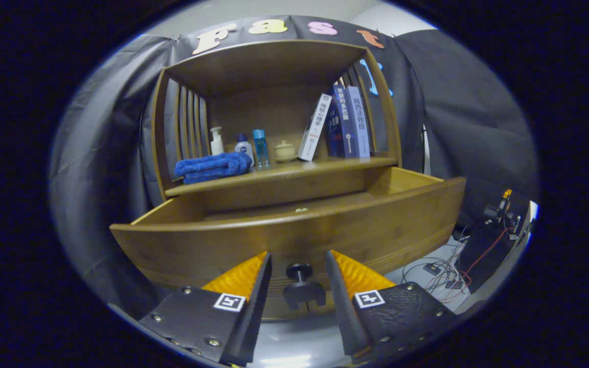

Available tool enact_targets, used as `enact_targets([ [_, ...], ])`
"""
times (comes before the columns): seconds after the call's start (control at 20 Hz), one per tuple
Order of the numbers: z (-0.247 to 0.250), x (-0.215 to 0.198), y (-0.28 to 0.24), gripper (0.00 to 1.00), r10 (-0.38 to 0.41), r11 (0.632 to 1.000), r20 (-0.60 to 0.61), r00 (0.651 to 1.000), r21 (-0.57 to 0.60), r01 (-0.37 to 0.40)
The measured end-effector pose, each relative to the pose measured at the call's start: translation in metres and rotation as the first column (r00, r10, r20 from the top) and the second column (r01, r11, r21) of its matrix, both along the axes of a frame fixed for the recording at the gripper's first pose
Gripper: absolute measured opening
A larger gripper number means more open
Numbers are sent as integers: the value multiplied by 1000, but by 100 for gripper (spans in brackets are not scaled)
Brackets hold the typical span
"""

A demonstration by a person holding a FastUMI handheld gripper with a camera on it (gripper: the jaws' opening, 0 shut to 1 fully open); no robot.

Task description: Pull open the drawer, take out the items inside it, and place them on the countertop above the cabinet.

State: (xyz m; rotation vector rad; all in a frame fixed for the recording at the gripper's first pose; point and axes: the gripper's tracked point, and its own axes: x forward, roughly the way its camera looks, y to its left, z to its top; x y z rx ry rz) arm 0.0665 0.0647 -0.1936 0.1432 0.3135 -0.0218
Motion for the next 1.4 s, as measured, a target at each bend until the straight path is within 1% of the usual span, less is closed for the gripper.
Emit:
enact_targets([
  [0.05, 11, 1, -2, 63, -8, 1000, 14, 1000, -12, 8],
  [0.2, 40, 12, -7, 63, -29, 999, 60, 998, -39, 31],
  [0.25, 50, 19, -5, 63, -24, 999, 73, 997, -37, 27],
  [0.35, 60, 34, -6, 63, -35, 998, 77, 996, -40, 38],
  [0.45, 60, 50, -13, 63, -62, 997, 51, 997, -46, 64],
  [0.55, 54, 63, -9, 63, -68, 997, 4, 998, -40, 68],
  [0.65, 44, 77, -11, 63, -93, 996, -57, 994, -21, 92],
  [0.85, 23, 100, -1, 63, -80, 997, -176, 981, -37, 75],
  [0.95, 10, 111, 0, 63, -79, 996, -251, 965, -62, 66],
  [1.05, -2, 123, -1, 63, -83, 994, -330, 940, -92, 55],
  [1.15, -23, 127, -3, 63, -94, 994, -445, 890, -99, 55],
  [1.2, -34, 126, 0, 63, -84, 995, -502, 861, -87, 46],
  [1.3, -52, 126, 7, 64, -50, 997, -569, 821, -70, 13],
  [1.4, -60, 128, 7, 63, -51, 995, -578, 814, -97, -6],
])
